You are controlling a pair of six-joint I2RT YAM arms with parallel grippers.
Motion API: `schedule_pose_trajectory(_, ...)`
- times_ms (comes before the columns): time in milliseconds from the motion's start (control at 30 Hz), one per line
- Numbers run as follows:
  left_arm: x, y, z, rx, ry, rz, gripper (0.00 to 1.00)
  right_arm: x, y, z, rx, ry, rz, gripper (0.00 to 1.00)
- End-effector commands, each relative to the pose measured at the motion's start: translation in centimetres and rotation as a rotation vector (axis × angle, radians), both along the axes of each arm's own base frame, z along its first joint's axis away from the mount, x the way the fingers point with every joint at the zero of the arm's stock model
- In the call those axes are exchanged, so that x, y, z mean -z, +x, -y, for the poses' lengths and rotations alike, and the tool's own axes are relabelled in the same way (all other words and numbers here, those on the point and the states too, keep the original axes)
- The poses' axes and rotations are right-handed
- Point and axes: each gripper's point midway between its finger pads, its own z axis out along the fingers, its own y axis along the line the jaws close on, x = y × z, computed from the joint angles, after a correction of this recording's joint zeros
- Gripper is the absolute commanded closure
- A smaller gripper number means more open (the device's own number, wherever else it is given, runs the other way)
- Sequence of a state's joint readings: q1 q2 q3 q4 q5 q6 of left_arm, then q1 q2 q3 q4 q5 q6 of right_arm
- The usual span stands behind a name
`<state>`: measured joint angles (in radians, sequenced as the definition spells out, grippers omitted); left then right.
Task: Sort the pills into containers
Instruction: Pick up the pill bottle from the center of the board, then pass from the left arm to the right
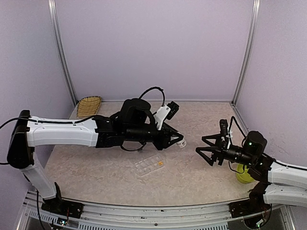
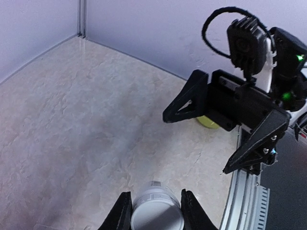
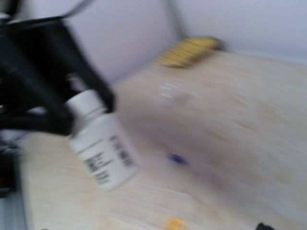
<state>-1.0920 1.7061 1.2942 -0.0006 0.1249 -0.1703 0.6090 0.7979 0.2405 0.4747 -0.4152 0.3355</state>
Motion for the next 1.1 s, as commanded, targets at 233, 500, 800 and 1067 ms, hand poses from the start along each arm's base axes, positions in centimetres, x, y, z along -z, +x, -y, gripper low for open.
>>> schedule_pose_trajectory(233,-9.0,-6.6,-0.8,0.264,-0.358,0.095,0.91,-7.1,-5.2,-2.4,-0.331,0.229,0.205,0.06)
schedule_pose_trajectory(500,-10.6,-7.9,-1.0,0.303,-0.462,0.102,0.91,-9.0,-6.2,-4.7,-0.421,0.274,0.222,0.08)
schedule_pose_trajectory(800,-10.5,-8.8,-1.1,0.321,-0.496,0.113,0.91,-10.7,-7.5,-6.6,-0.516,0.332,0.218,0.14)
schedule_pose_trajectory(1067,-10.4,-8.6,-1.5,0.298,-0.502,0.131,0.9,-11.4,-7.5,-7.4,-0.533,0.357,0.205,0.27)
